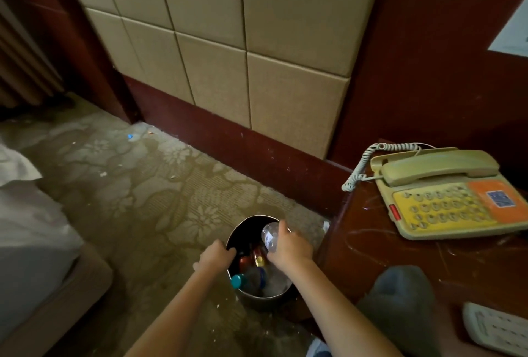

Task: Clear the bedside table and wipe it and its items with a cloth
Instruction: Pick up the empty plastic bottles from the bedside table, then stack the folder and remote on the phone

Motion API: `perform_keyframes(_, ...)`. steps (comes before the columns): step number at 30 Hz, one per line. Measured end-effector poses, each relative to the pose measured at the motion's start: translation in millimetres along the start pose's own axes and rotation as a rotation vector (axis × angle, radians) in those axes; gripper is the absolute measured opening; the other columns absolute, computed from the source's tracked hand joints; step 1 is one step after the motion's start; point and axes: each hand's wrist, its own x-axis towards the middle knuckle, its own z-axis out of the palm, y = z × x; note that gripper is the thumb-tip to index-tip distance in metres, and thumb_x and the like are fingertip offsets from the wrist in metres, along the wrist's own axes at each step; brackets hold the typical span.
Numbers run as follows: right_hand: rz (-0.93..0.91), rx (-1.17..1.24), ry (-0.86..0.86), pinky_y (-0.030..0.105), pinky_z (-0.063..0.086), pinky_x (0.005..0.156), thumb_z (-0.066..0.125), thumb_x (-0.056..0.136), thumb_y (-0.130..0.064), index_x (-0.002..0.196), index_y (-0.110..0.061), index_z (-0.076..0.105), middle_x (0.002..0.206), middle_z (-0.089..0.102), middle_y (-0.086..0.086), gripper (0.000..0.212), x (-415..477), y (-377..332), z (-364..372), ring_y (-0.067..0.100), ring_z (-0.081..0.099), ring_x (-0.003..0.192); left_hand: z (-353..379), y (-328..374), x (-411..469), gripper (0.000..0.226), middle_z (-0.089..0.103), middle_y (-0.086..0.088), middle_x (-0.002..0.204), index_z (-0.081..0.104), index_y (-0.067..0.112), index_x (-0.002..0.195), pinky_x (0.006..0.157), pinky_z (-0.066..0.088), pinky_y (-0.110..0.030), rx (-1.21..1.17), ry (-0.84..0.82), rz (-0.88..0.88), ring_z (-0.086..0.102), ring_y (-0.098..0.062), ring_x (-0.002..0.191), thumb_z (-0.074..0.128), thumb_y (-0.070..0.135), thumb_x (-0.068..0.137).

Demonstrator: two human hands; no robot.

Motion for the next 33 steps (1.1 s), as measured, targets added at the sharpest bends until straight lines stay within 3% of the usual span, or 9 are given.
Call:
perform_keyframes(6, -0.075, -0.151, -0.033, 0.056, 0.024, 0.110, 0.057, 0.088, -0.047, 0.151, -0.025, 0.007, 0.155, 0.013, 0.017, 0.083, 7.6, -9.8, 0.6, 0.037, 0.018, 0.140, -10.9, 21.9, -9.1, 0.046, 0.055, -0.004, 0.126, 0.044, 0.018, 0.129, 0.101, 0.036, -0.045, 0.149, 0.047, 0.086, 0.050, -0.024, 0.118, 0.049, 0.043, 0.091)
perform_keyframes(9, -0.210, -0.110, 0.059, 0.048, 0.035, 0.105, 0.052, 0.093, -0.038, 0.144, -0.018, 0.029, 0.147, 0.031, 0.013, 0.060, 2.4, -6.8, -12.8, 0.032, 0.033, 0.133, -15.4, 30.8, -9.1, 0.047, 0.057, -0.003, 0.124, 0.044, 0.020, 0.129, 0.099, 0.039, -0.043, 0.109, 0.048, 0.101, 0.052, -0.023, 0.115, 0.050, 0.046, 0.090)
perform_keyframes(12, -0.282, 0.005, 0.148, 0.038, 0.051, 0.084, 0.046, 0.096, -0.036, 0.129, -0.016, 0.047, 0.122, 0.056, 0.006, 0.038, -10.7, -3.6, -47.9, 0.023, 0.057, 0.104, -20.3, 52.8, -14.0, 0.051, 0.056, -0.007, 0.125, 0.044, 0.017, 0.130, 0.096, 0.046, -0.043, 0.013, 0.023, 0.148, 0.056, -0.024, 0.110, 0.050, 0.048, 0.089)
perform_keyframes(15, -0.277, 0.227, 0.280, 0.031, 0.047, 0.071, 0.046, 0.096, -0.034, 0.115, -0.017, 0.057, 0.100, 0.064, 0.000, 0.027, -27.7, 12.9, -86.6, 0.020, 0.060, 0.088, -20.1, 93.2, -28.1, 0.051, 0.053, -0.010, 0.129, 0.043, 0.015, 0.135, 0.097, 0.046, -0.041, -0.096, 0.040, 0.272, 0.054, -0.026, 0.114, 0.052, 0.040, 0.091)
perform_keyframes(18, -0.177, 0.660, 0.449, 0.031, 0.049, 0.068, 0.054, 0.091, -0.027, 0.088, -0.019, 0.061, 0.077, 0.064, -0.002, 0.011, -47.0, 45.8, -124.5, 0.019, 0.062, 0.074, -18.6, 146.4, -51.9, 0.046, 0.059, -0.014, 0.121, 0.050, 0.008, 0.129, 0.095, 0.045, -0.037, -0.226, 0.126, 0.467, 0.056, -0.027, 0.111, 0.059, 0.031, 0.090)
perform_keyframes(21, -0.008, 1.006, 0.329, 0.023, 0.047, 0.051, 0.055, 0.093, -0.027, 0.086, -0.015, 0.058, 0.067, 0.062, 0.002, 0.014, -65.7, 98.3, -154.5, 0.014, 0.056, 0.054, -18.3, 199.7, -71.8, 0.046, 0.061, -0.014, 0.114, 0.054, 0.006, 0.124, 0.094, 0.045, -0.038, -0.283, 0.159, 0.627, 0.058, -0.028, 0.109, 0.064, 0.033, 0.088)
perform_keyframes(24, 0.205, 0.882, 0.274, 0.029, 0.052, 0.058, 0.055, 0.091, -0.041, 0.080, -0.012, 0.059, 0.066, 0.063, 0.004, 0.031, -87.2, 168.0, -167.8, 0.018, 0.060, 0.058, -8.9, 248.6, -88.3, 0.057, 0.053, -0.011, 0.127, 0.050, 0.010, 0.131, 0.100, 0.041, -0.041, -0.145, 0.126, 0.717, 0.049, -0.027, 0.120, 0.060, 0.045, 0.087)
perform_keyframes(28, 0.502, 0.674, 0.158, 0.030, 0.054, 0.059, 0.047, 0.089, -0.060, 0.087, -0.007, 0.056, 0.069, 0.064, 0.007, 0.054, -106.1, 235.8, -162.6, 0.019, 0.061, 0.058, 14.1, 302.2, -94.0, 0.066, 0.045, -0.008, 0.138, 0.039, 0.015, 0.140, 0.103, 0.038, -0.045, 0.110, 0.091, 0.827, 0.041, -0.028, 0.128, 0.051, 0.056, 0.089)
perform_keyframes(33, 0.545, 0.815, 0.296, 0.029, 0.055, 0.050, 0.051, 0.088, -0.059, 0.105, -0.010, 0.046, 0.079, 0.062, 0.009, 0.052, -96.0, 267.4, -145.5, 0.019, 0.062, 0.059, 34.8, 346.2, -79.8, 0.065, 0.042, -0.011, 0.142, 0.035, 0.013, 0.143, 0.106, 0.034, -0.045, 0.215, 0.065, 0.783, 0.036, -0.032, 0.131, 0.043, 0.053, 0.093)
